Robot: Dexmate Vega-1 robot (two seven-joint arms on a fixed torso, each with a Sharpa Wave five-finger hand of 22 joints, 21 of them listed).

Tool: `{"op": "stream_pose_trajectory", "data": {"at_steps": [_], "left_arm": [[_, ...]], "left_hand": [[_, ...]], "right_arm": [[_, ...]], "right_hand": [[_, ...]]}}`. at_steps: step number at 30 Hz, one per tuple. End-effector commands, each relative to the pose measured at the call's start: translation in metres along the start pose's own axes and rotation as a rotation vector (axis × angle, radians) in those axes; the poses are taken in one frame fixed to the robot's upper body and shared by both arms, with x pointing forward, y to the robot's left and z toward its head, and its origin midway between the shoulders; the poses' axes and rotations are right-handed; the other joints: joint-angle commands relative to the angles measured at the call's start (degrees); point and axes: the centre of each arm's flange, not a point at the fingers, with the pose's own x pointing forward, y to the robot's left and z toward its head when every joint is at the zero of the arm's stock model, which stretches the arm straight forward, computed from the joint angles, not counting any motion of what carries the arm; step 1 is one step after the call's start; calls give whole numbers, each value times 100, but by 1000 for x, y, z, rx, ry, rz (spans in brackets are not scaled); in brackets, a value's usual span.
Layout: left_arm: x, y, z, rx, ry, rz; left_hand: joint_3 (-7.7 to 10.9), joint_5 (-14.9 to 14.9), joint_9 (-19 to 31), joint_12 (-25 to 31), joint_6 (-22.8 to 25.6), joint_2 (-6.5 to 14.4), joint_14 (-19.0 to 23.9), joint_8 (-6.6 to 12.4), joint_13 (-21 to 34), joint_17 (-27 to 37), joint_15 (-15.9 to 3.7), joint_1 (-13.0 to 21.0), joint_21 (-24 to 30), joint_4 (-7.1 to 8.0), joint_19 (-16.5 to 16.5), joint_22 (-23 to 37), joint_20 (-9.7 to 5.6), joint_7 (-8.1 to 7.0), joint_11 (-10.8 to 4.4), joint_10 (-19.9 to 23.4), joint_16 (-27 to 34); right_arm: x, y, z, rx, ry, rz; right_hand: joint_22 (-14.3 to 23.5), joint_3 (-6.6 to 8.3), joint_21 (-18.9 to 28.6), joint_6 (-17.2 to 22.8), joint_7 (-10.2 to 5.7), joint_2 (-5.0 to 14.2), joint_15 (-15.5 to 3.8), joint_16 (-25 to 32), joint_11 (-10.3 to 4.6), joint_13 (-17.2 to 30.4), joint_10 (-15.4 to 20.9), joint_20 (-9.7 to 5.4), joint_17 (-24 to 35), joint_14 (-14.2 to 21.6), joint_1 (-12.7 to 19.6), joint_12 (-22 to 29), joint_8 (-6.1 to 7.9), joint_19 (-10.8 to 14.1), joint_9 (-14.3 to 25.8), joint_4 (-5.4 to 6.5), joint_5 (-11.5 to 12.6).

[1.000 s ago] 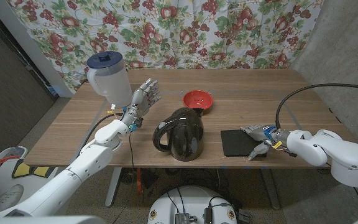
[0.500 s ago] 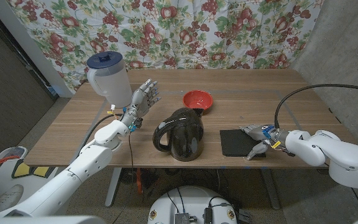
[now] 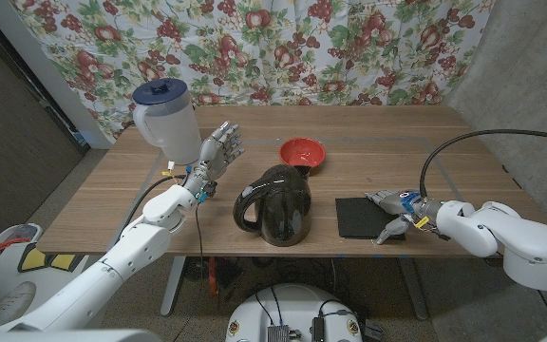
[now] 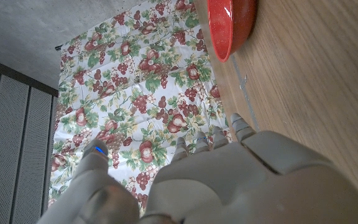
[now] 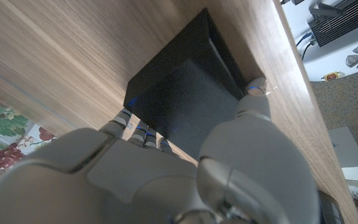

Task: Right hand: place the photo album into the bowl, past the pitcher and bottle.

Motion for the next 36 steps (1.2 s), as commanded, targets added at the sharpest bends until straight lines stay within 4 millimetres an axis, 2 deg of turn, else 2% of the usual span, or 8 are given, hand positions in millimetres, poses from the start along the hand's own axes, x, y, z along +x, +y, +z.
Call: {"op": "stream_pose_trajectory", "data": {"at_steps": [1,7,10,14,36], "left_arm": [[-2,0,0,-3,-8,2],[-3,0,-1,-4,-10,1],[-4,-1,-1,-7,-10,2],[-4,-1,-2,-7,-11,2],[-1,-2,-1,-11,-18,-5]], "left_hand": [[-6,20,25,-13,45,15,-248,12,20,16,26,-17,5,12,-37,14,-6,-2,-18,-21,20],[-10,20,25,-14,45,15,-246,11,20,16,22,-20,5,13,-37,14,-7,0,-18,-24,22],[-12,20,25,-14,44,15,-250,10,20,16,26,-21,5,13,-37,14,-8,-4,-21,-23,21],[-14,20,25,-13,42,14,-250,9,20,16,29,-23,6,14,-36,14,-7,-3,-22,-21,21],[-27,22,24,-11,48,13,-250,8,20,17,26,-34,8,17,-34,14,-14,-4,-21,-17,24]], "right_arm": [[-7,-4,-2,20,-3,-45],[-10,-4,-2,28,-4,-56],[-12,-5,-3,34,-2,-63],[-14,-8,-5,49,0,-77],[-25,-26,-15,70,28,-161]], "right_hand": [[27,698,10,-1619,-13,820,-13,64,-57,118,-371,-168,99,53,913,116,4,243,17,144,106],[25,881,-11,-1607,-17,855,-44,110,-63,276,-370,-170,241,61,1097,254,-13,257,22,128,312],[24,1022,-21,-1600,-26,846,-61,139,-79,391,-384,-187,340,79,1240,350,-25,277,25,113,496],[23,1110,-23,-1566,-28,823,-92,174,-117,482,-357,-186,421,130,1311,440,-23,307,28,125,637],[20,1284,-14,-1499,-35,700,-188,303,-179,767,-217,-205,683,364,1352,744,-34,472,30,176,1010]]}}
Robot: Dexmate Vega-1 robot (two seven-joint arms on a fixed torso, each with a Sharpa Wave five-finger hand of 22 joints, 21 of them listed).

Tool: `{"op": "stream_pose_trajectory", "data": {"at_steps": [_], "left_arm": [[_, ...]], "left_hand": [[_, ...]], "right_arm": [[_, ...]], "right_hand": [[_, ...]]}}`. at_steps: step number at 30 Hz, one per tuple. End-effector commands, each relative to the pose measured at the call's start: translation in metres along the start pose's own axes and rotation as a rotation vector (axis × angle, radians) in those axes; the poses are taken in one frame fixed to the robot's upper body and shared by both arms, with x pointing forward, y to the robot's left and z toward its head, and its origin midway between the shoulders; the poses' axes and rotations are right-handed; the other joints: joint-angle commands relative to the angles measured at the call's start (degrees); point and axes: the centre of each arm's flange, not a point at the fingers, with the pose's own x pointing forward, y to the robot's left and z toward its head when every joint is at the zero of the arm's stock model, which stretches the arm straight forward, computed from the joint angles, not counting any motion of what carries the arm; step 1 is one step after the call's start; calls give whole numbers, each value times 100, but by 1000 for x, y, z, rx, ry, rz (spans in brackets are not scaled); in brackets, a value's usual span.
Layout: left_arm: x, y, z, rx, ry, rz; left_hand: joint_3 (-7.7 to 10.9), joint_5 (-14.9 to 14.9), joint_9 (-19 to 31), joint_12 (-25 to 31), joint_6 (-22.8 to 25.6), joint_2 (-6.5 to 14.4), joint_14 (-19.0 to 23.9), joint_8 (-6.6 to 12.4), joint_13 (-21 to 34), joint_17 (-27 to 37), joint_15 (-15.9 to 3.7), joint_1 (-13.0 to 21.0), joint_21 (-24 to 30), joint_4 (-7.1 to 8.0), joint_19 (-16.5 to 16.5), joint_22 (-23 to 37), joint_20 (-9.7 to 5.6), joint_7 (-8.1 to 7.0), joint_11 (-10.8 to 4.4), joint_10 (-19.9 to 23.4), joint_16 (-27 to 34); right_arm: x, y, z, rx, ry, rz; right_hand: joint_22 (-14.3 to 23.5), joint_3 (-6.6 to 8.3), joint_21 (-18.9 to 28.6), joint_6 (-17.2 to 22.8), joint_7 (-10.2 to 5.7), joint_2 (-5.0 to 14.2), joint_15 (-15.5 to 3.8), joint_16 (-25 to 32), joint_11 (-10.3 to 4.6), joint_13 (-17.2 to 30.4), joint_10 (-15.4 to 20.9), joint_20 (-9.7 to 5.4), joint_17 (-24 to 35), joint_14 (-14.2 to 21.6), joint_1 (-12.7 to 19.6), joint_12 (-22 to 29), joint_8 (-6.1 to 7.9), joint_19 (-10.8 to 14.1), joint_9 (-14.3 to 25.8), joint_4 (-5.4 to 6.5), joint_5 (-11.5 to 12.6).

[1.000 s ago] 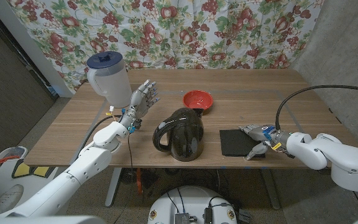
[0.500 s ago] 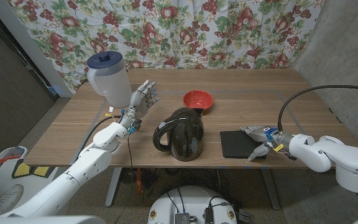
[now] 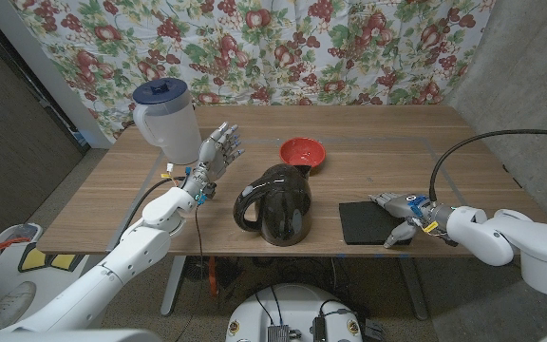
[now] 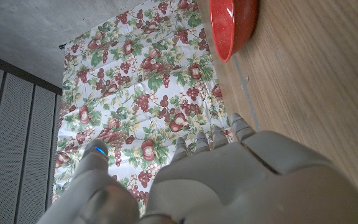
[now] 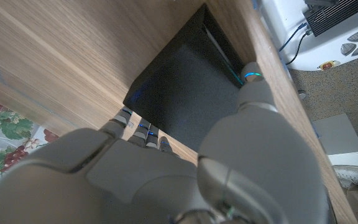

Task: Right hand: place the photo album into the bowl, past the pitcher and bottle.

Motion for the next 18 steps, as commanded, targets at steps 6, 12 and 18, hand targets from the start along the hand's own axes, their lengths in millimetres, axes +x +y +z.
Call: {"op": "stream_pose_trajectory", "data": {"at_steps": [6,12,18], "left_arm": [[4,0,-1,-4,-3,-6],[5,1,-1,-5,-4,-5],[5,3,-1,-5,-4,-4]], "left_hand": [[-14,23,24,-10,49,14,-258,8,21,17,24,-35,8,1,-35,14,-11,-4,-20,-15,21],[-18,23,24,-13,48,15,-256,7,21,17,23,-38,8,2,-36,14,-11,-4,-6,-21,23],[-21,24,24,-12,45,15,-261,5,21,17,21,-40,8,2,-35,14,-12,-3,-8,-20,22]], "right_arm": [[-6,-16,-7,5,19,-55],[-7,-18,-8,8,22,-60],[-8,-22,-11,13,39,-70]], "right_hand": [[17,451,20,-1476,-41,995,-27,73,-31,167,-169,-205,92,72,1040,124,0,288,15,359,145],[18,475,14,-1455,-48,965,-27,80,-54,219,-135,-203,133,96,1041,183,1,301,15,363,204],[18,502,11,-1454,-64,958,-44,88,-80,267,-136,-216,172,118,1038,225,-5,317,15,374,255]]}}
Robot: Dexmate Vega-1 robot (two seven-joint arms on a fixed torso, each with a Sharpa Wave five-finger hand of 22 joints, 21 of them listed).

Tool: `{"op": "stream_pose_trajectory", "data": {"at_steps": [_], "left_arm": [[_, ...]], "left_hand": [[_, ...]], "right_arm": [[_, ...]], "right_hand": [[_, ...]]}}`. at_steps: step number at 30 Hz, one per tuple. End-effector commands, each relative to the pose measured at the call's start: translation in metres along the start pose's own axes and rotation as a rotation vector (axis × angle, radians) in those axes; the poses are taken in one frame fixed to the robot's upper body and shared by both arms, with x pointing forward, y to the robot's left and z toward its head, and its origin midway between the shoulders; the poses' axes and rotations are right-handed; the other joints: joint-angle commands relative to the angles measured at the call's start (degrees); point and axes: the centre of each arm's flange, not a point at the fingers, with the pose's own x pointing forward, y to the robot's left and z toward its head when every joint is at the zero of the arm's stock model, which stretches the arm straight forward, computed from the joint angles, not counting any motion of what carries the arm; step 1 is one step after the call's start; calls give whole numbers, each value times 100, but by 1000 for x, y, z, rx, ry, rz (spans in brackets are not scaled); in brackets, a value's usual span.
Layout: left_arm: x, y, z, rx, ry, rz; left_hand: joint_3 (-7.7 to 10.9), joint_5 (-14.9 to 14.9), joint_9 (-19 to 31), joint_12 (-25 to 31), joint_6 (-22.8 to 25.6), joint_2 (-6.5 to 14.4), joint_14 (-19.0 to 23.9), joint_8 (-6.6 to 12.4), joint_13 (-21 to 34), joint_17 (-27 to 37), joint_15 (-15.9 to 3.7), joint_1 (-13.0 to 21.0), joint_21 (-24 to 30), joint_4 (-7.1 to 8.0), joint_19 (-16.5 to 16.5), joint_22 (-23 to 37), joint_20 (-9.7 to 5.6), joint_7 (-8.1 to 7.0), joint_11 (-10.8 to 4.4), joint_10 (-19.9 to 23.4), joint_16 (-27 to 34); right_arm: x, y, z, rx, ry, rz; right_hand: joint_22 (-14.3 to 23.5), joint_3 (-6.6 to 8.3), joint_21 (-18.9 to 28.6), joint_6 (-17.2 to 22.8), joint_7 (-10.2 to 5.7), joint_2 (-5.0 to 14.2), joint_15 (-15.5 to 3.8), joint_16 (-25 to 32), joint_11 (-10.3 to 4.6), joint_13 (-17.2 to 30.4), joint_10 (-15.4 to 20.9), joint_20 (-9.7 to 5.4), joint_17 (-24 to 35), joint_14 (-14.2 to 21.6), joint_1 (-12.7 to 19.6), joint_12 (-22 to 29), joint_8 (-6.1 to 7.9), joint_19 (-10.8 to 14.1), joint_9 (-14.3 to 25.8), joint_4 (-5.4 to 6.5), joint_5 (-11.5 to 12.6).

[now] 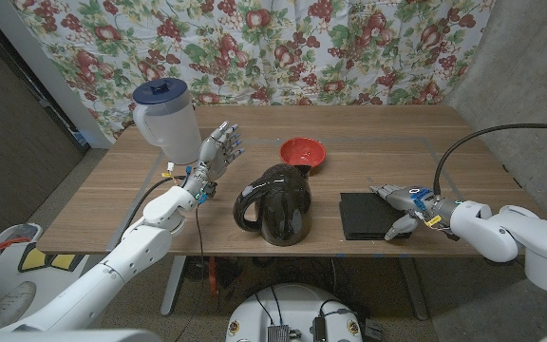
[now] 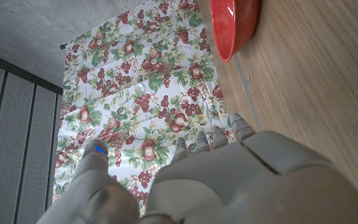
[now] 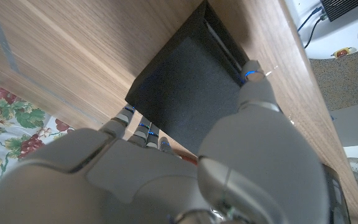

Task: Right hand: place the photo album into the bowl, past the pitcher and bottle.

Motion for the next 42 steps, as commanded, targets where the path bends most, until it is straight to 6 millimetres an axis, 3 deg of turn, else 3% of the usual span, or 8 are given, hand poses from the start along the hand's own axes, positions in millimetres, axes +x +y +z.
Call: {"op": "stream_pose_trajectory", "data": {"at_steps": [1,42], "left_arm": [[1,2,-1,-4,-1,1],[4,6,-7,-14,8,14]], "left_hand": [[-22,24,24,-12,46,-23,-262,6,20,17,24,-2,8,3,-36,14,-12,-3,-11,-19,22],[-39,27,24,-13,44,-13,-291,4,20,16,30,-7,6,3,-47,13,-23,-3,-15,-24,19]], "right_arm": [[-3,-10,-8,9,29,-23],[-5,-51,-31,52,66,-121]], "right_hand": [[18,480,33,-1422,-33,981,-34,31,-70,197,-147,-55,43,31,1014,130,-7,93,16,405,61],[22,631,26,-1320,-93,887,-75,7,-136,537,-71,-52,244,149,962,467,-7,197,17,436,380]]}}
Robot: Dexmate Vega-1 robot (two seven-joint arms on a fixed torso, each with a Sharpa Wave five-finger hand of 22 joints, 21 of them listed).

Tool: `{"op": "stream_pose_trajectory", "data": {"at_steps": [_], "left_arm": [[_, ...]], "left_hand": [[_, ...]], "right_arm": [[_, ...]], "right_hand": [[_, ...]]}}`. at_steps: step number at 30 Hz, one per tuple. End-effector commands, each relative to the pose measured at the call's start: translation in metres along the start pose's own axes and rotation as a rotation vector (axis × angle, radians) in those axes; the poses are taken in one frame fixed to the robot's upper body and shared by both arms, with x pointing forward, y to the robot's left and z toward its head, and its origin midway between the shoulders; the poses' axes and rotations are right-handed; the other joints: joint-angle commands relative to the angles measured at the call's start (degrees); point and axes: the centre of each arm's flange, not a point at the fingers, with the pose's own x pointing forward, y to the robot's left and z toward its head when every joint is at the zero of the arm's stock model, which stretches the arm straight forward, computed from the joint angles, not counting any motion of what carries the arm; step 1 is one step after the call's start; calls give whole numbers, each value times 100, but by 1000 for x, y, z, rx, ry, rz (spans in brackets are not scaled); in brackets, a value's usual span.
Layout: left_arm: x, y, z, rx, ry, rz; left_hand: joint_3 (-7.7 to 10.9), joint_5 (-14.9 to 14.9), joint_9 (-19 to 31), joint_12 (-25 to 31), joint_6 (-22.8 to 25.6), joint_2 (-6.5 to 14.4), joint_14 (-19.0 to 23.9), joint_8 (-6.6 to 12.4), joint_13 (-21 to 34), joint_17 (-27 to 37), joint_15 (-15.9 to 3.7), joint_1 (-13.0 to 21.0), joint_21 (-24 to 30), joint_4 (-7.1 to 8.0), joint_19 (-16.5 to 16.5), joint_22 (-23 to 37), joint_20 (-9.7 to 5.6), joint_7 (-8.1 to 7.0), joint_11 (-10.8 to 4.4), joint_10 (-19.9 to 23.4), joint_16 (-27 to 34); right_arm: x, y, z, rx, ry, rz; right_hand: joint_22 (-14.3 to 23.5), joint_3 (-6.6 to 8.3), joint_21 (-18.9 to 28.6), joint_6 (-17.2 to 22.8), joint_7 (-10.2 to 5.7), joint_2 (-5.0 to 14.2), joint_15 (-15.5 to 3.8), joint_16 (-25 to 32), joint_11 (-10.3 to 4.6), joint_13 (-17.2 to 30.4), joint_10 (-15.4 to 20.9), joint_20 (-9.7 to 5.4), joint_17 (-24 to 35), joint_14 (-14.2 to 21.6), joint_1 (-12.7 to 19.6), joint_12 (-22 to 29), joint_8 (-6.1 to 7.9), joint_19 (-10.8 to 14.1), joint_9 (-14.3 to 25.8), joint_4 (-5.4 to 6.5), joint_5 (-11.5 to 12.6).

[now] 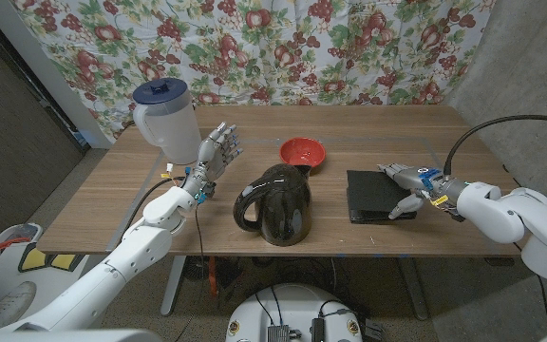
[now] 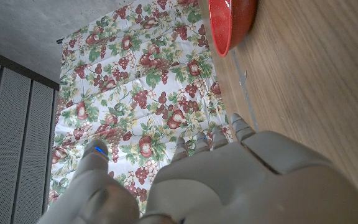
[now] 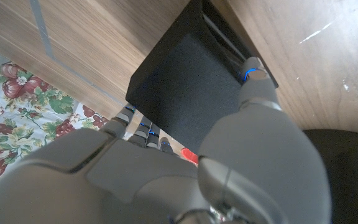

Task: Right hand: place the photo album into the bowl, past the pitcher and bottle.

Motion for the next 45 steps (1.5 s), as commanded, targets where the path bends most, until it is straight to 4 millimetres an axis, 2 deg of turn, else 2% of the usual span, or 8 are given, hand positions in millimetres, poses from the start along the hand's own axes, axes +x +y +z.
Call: {"op": "stream_pose_trajectory", "data": {"at_steps": [1,45], "left_arm": [[3,0,-2,-5,7,-3],[15,-3,-7,-15,10,-10]], "left_hand": [[-24,27,24,-13,46,-12,-291,4,20,16,31,-7,7,-13,-24,13,-1,-2,-18,-24,20],[-39,29,24,-10,46,-3,-300,5,20,16,26,-9,7,-14,-28,13,-5,3,-8,-19,22]], "right_arm": [[2,-12,-6,24,-4,-34],[4,-80,-19,176,-71,-155]], "right_hand": [[22,582,49,-1308,-43,927,-37,18,-65,517,-62,-29,38,68,915,269,-9,121,18,489,59],[24,687,88,-1079,-60,807,-105,-1,-146,774,179,-3,157,359,812,605,23,360,12,507,259]]}}
